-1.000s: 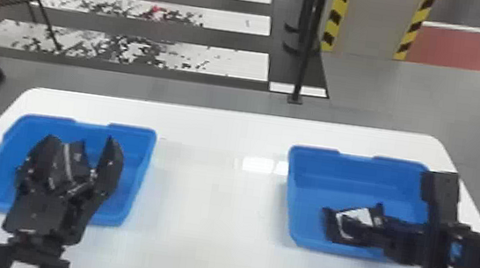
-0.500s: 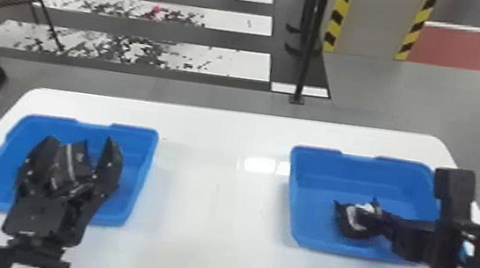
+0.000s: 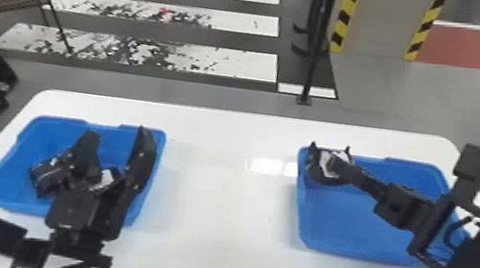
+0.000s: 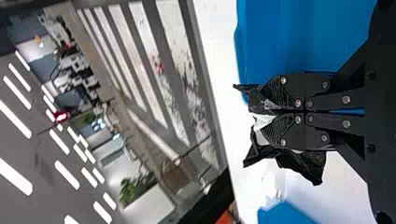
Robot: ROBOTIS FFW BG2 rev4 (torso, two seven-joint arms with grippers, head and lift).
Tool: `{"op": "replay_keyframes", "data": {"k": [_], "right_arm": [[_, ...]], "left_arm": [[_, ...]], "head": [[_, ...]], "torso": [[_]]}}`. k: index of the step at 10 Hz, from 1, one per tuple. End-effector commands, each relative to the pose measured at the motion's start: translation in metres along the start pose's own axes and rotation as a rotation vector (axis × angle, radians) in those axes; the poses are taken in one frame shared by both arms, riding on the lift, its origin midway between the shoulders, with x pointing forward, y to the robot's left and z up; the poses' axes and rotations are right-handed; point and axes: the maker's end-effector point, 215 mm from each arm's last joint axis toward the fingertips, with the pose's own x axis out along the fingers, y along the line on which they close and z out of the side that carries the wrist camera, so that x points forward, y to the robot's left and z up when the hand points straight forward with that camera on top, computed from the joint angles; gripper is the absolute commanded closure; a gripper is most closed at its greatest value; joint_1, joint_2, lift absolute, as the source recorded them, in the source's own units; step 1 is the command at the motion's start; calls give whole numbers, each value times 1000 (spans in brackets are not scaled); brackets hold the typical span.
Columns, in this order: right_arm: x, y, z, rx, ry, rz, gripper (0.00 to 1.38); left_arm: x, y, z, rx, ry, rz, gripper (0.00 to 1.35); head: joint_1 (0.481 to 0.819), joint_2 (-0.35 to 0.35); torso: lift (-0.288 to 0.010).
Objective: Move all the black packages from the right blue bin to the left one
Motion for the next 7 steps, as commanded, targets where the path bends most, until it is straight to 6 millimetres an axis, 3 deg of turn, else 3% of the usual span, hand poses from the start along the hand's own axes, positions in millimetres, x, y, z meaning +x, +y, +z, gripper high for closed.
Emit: {"op": "replay_keyframes", "data": {"k": [1, 2, 3, 7], "right_arm": [[22, 64, -2, 66, -7, 170, 1164], [30, 95, -6, 83, 5, 244, 1164], [35, 113, -15, 93, 29, 287, 1164], [46, 165, -34, 148, 76, 416, 1164]], "left_arm": [[5, -51, -22, -180, 65, -68, 194], [5, -82, -35, -229, 107, -126, 194], [5, -96, -44, -248, 138, -156, 194], [0, -124, -69, -267, 224, -212, 199]], "head": [[695, 69], [695, 85], [695, 86], [695, 98]], "torso": [[-154], [-154], [-154], [-154]]}}
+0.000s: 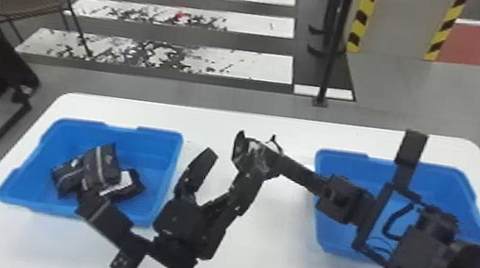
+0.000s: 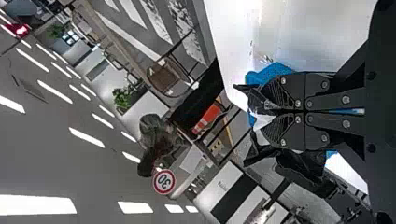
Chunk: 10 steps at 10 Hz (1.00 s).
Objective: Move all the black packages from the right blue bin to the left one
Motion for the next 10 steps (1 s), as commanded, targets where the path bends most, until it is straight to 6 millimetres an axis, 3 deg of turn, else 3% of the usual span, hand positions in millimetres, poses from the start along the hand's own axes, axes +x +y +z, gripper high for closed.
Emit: {"op": "replay_keyframes", "data": {"k": [1, 2, 4, 5, 6, 7, 8, 10], "right_arm": [[7, 13, -3, 8, 6, 34, 1164], [8, 17, -5, 10, 10, 44, 1164], [9, 22, -5, 10, 13, 59, 1164], [8, 24, -6, 13, 12, 65, 1164], [8, 24, -8, 15, 16, 66, 1164], [7, 24, -10, 21, 17, 67, 1164], [7, 23, -8, 21, 10, 66, 1164], [10, 20, -2, 21, -5, 65, 1162]], "left_arm": [[0, -2, -10, 1, 35, -11, 228], [1, -3, -16, 0, 57, -18, 294], [-1, 6, -9, 28, 42, -3, 456], [-2, 12, 5, 73, 5, 5, 703], [-2, 14, 5, 88, 8, 9, 960], [-3, 16, 3, 84, 16, 13, 1133], [-2, 16, -4, 83, 42, 13, 1204], [-2, 12, -11, 78, 73, 0, 1207]], "head": [[695, 103], [695, 106], [695, 111], [695, 120], [695, 128], [695, 141], [695, 146], [695, 139]], "torso": [[-154], [-154], [-154], [-154], [-154], [-154], [-154], [-154]]}}
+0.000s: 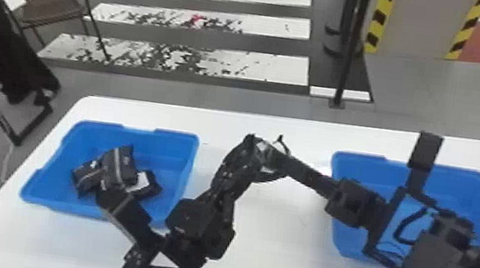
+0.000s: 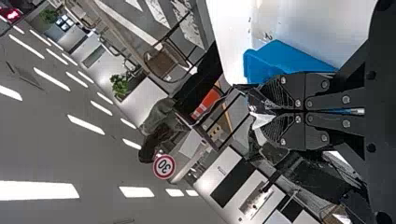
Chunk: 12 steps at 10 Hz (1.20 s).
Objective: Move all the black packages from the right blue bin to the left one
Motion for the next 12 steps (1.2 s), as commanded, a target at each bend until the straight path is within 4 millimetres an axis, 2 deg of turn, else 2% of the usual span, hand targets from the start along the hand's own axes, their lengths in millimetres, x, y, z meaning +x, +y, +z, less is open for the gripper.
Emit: {"op": "replay_keyframes", "data": {"k": [1, 2, 3, 4, 6, 7, 8, 9, 10, 11, 12], "right_arm": [[3, 0, 3, 16, -18, 11, 1065], [3, -2, 3, 15, -23, 9, 639], [1, -8, 4, 22, -41, 2, 193], [-1, -13, 1, 46, -46, 1, 30], [-8, -19, -3, 78, -63, -2, 183], [-13, -23, -4, 85, -68, -10, 211], [-19, -26, 1, 84, -82, -16, 213], [-23, -27, 3, 78, -88, -19, 214], [-32, -36, 11, 7, -100, -57, 214], [-50, -46, 29, -115, -128, -126, 214], [-72, -56, 47, -243, -155, -207, 214]], "left_arm": [[0, 2, 2, 3, -4, 2, 1207], [-2, 13, 10, 12, -23, 23, 1207], [-6, 33, 24, 47, -48, 62, 1207], [-13, 67, 39, 144, -61, 124, 1207], [-34, 152, 85, 378, -100, 289, 1207], [-51, 194, 116, 561, -105, 392, 1207], [-63, 232, 130, 715, -67, 478, 1207], [-72, 266, 118, 705, -15, 541, 1205], [-78, 274, 100, 595, 9, 559, 857], [-73, 252, 108, 550, -72, 515, 245], [-66, 224, 105, 488, -135, 458, 15]], "head": [[695, 132], [695, 133], [695, 136], [695, 151], [695, 224], [695, 277], [695, 309], [695, 350], [695, 350], [695, 350], [695, 350]], "torso": [[-154], [-154], [-154], [-154], [-154], [-154], [-154], [-154], [-154], [-154], [-154]]}}
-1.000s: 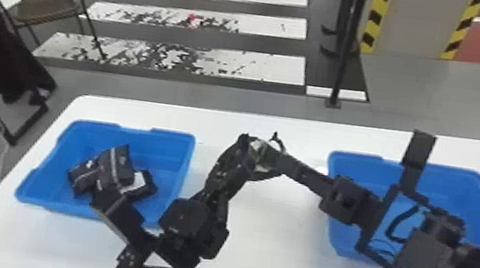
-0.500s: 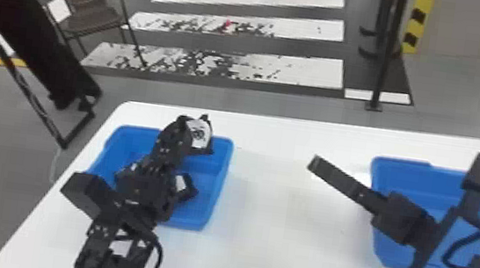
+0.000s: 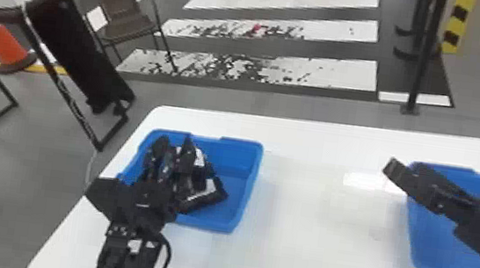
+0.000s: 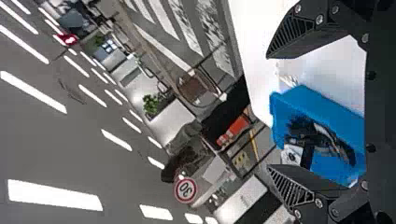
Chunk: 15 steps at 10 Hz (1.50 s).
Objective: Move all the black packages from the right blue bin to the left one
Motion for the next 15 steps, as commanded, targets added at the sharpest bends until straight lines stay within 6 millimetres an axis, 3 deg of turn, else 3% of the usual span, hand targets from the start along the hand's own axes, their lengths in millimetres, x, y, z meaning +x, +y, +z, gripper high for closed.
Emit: {"op": "replay_keyframes", "data": {"k": [1, 2, 3, 5, 7, 9, 15], "right_arm": [[-32, -26, 34, -226, -56, -134, 214], [-59, -45, 63, -392, -103, -244, 214], [-83, -55, 76, -480, -136, -324, 211], [-125, -71, 63, -556, -127, -496, 216], [-145, -82, 29, -549, -84, -564, 217], [-148, -84, 18, -531, -72, -567, 219], [-148, -86, 17, -527, -73, -569, 245]], "left_arm": [[-10, -36, 23, -98, -97, -54, 108], [-21, -62, 35, -106, -146, -95, 127], [-29, -83, 31, -74, -141, -135, 127], [-39, -115, 4, 43, -61, -195, 127], [-45, -128, 0, 76, -23, -194, 127], [-45, -129, 1, 36, 2, -185, 128], [-44, -131, -1, 11, 16, -185, 128]], "head": [[695, 336], [695, 278], [695, 240], [695, 92], [695, 25], [695, -2], [695, -9]], "torso": [[-154], [-154], [-154], [-154], [-154], [-154], [-154]]}}
